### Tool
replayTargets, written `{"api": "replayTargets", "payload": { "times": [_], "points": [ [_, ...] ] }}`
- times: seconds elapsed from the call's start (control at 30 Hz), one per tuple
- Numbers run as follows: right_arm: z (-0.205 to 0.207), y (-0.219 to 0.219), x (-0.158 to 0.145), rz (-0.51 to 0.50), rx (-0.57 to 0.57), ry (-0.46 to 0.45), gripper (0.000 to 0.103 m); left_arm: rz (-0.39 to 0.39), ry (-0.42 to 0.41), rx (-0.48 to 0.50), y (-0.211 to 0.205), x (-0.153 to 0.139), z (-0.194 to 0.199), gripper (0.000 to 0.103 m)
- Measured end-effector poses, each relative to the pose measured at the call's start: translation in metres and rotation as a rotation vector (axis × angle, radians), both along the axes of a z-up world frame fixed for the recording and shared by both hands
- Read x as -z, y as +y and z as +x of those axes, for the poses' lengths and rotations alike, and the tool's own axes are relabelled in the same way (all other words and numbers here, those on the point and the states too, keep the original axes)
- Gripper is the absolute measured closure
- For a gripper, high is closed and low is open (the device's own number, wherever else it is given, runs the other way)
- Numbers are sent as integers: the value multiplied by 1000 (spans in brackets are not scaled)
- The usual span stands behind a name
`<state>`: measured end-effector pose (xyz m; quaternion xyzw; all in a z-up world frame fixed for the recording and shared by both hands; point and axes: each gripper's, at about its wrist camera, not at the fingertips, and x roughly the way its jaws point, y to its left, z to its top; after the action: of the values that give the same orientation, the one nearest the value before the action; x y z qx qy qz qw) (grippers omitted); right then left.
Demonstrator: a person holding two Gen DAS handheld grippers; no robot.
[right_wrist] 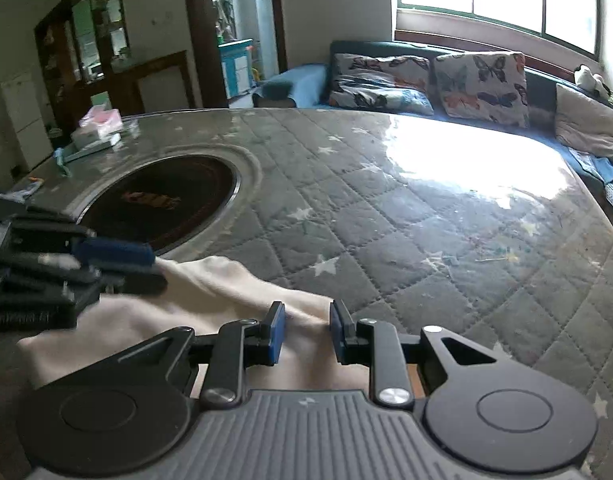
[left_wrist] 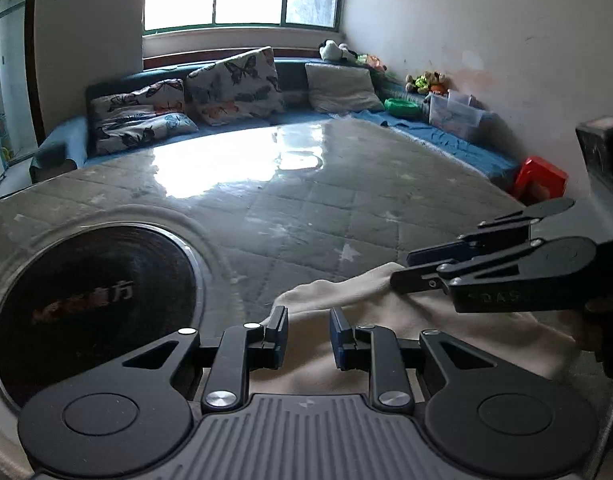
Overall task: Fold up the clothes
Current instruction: 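Lift the hem with both grippers and fold it toward the collar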
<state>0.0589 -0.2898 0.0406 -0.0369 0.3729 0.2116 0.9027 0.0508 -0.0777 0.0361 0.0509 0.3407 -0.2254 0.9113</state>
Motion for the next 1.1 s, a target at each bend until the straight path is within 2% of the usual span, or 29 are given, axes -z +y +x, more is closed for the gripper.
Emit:
{"api": "replayTargets", "payload": {
  "times": [0.2, 0.37, 0.47, 0.53, 0.7, 0.83, 1.1],
  "points": [
    [-15, -19, -16, 23, 25, -51, 79, -6, 20, -25, -2, 9, 11, 78],
    [-40, -29, -17, 2, -11, -29, 80, -10, 10, -32, -4, 11, 9, 76],
    [-36, -33, -3, -9, 20, -7, 80, -10, 4, -35, -6, 12, 6, 74],
    [-30, -37, 2, 0, 44, -5, 85, -5, 1, -33, -6, 10, 4, 70],
    [-32, -42, -11, 12, 63, -45, 84, 3, -45, -25, 0, -3, -16, 65],
    [-53, -41, -25, 18, 2, -71, 84, -18, -86, 21, 5, -12, -48, 65],
    [-109, -7, -28, -22, -181, -87, 84, -9, -124, 105, -1, -10, -106, 65]
  ]
}}
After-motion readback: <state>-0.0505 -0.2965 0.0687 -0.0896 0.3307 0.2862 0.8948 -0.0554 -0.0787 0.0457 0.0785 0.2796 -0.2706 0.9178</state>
